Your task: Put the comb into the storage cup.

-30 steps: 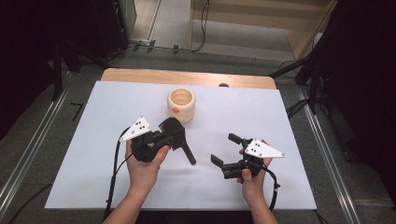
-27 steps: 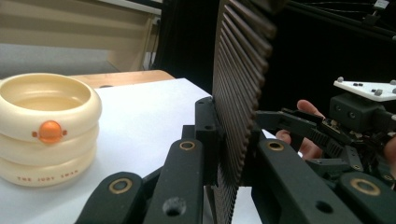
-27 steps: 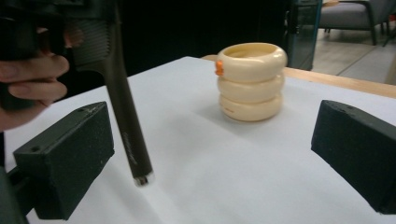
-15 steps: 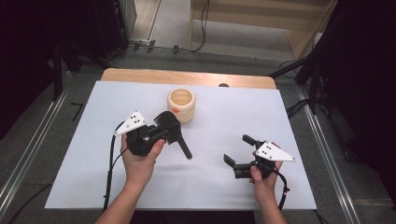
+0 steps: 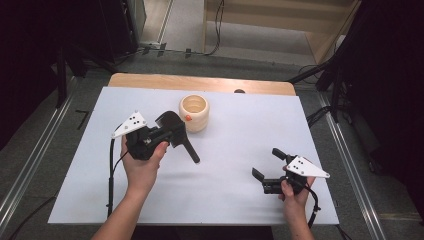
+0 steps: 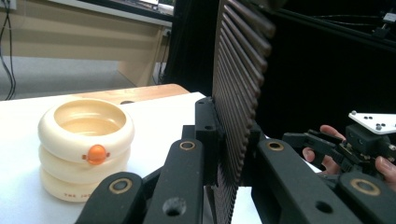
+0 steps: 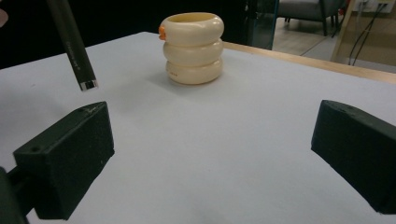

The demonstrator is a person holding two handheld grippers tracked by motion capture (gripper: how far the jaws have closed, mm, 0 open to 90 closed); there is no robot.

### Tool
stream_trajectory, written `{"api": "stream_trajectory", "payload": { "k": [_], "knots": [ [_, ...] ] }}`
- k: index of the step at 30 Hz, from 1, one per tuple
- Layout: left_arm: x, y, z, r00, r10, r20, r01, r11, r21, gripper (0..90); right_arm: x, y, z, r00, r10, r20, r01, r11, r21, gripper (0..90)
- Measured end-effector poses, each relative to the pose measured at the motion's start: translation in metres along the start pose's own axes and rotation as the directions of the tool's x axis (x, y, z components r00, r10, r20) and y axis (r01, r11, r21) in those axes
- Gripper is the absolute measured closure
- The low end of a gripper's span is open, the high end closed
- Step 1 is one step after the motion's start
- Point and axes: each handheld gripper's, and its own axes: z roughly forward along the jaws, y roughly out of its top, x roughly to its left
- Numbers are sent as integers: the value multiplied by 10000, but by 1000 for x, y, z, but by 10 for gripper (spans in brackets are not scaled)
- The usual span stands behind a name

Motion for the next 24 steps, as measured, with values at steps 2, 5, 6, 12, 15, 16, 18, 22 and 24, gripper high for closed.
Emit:
{"api": "stream_trajectory", "payload": {
  "k": [2, 5, 6, 12, 15, 16, 18, 22, 24],
  "knots": [
    [2, 2, -2, 10000, -14, -52, 14, 10000, -24, 849, -2, -1, -4, 10000, 23, 39, -23, 10000, 2, 0],
    [5, 3, -2, 10000, -23, -66, 23, 10000, -17, 849, -5, -3, -8, 9998, 12, 185, -13, 10000, 54, 0],
    [7, 4, -2, 10000, -35, -70, 35, 10000, -13, 849, -6, -4, -8, 9998, 9, 185, -10, 10000, 51, 0],
    [12, 9, -1, 9999, -59, -95, 59, 10000, -54, 849, -10, -8, -16, 9997, 16, 251, -20, 9999, 160, 0],
    [14, 13, -1, 10000, -63, -70, 62, 9999, -105, 849, -12, -10, -19, 9995, -22, 325, 16, 9998, 173, 0],
    [14, 14, -1, 10000, -38, -89, 38, 9999, -103, 849, -13, -10, -21, 9994, 13, 356, -19, 9999, 168, 0],
    [16, 16, -1, 10000, -37, -92, 36, 9999, -109, 849, -15, -12, -23, 9991, -22, 432, 14, 9998, 180, 0],
    [18, 20, -1, 9999, -43, -123, 42, 9999, -145, 849, -17, -14, -27, 9990, -35, 440, 24, 9997, 243, 0],
    [19, 22, -1, 9999, -32, -133, 30, 9999, -162, 849, -17, -15, -29, 9987, -20, 513, 8, 9997, 234, 0]
  ]
}}
